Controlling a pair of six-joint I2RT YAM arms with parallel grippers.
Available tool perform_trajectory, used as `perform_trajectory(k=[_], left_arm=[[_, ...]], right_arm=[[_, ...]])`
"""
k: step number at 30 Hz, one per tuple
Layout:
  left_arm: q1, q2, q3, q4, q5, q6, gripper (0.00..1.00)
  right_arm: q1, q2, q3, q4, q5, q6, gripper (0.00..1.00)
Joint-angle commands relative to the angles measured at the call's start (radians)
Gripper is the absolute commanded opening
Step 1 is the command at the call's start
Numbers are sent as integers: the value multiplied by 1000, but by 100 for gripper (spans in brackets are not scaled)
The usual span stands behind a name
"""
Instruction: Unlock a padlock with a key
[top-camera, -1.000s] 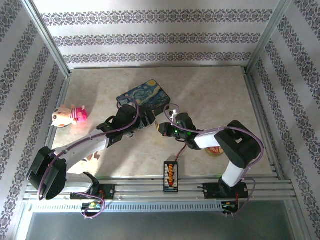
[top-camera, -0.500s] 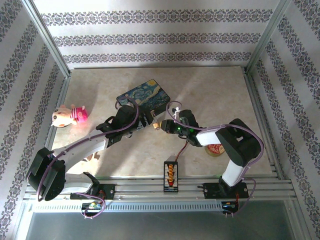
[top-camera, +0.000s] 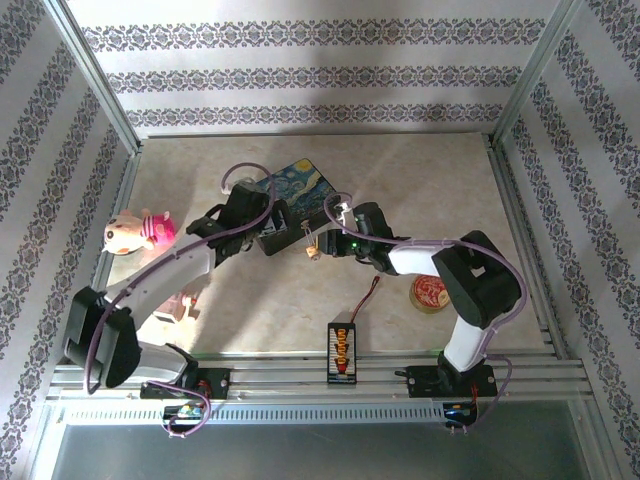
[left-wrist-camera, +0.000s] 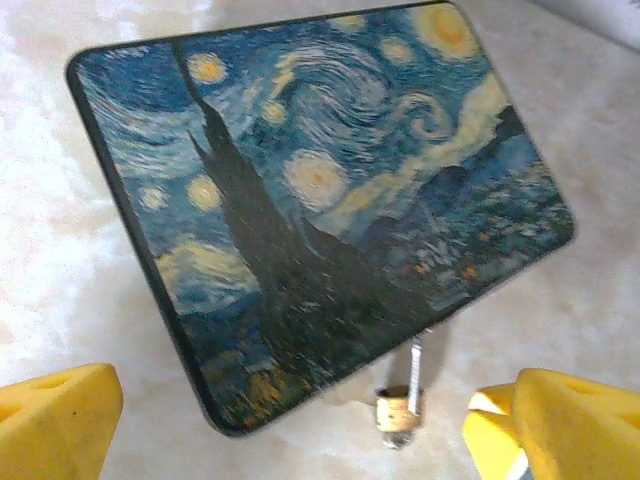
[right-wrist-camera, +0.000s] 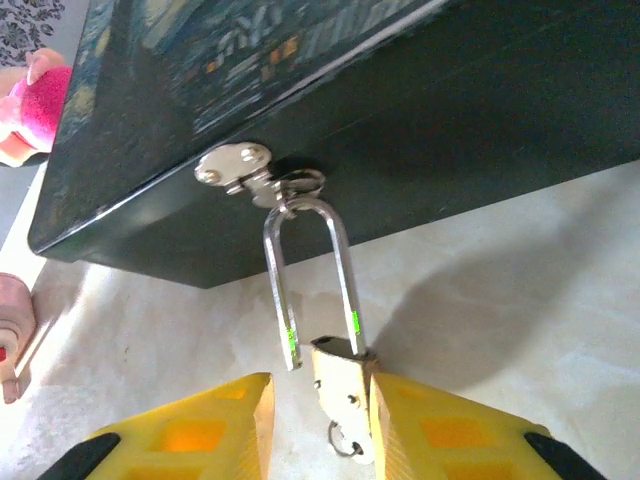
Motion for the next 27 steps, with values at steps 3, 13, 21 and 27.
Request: perform_trajectory(k=[3, 13, 21, 27], left_arm=[[42, 112, 70, -115, -50, 110, 99], [66, 217, 97, -131, -61, 130, 99], [81, 252, 92, -136, -55, 129, 99], [85, 265, 86, -137, -52, 125, 99]], right_arm=[[-20, 77, 60, -23, -89, -21, 30], [-32, 156, 96, 24, -169, 8, 30], [-32, 192, 110, 50, -189, 27, 30], [-32, 217, 123, 63, -203, 37, 28]])
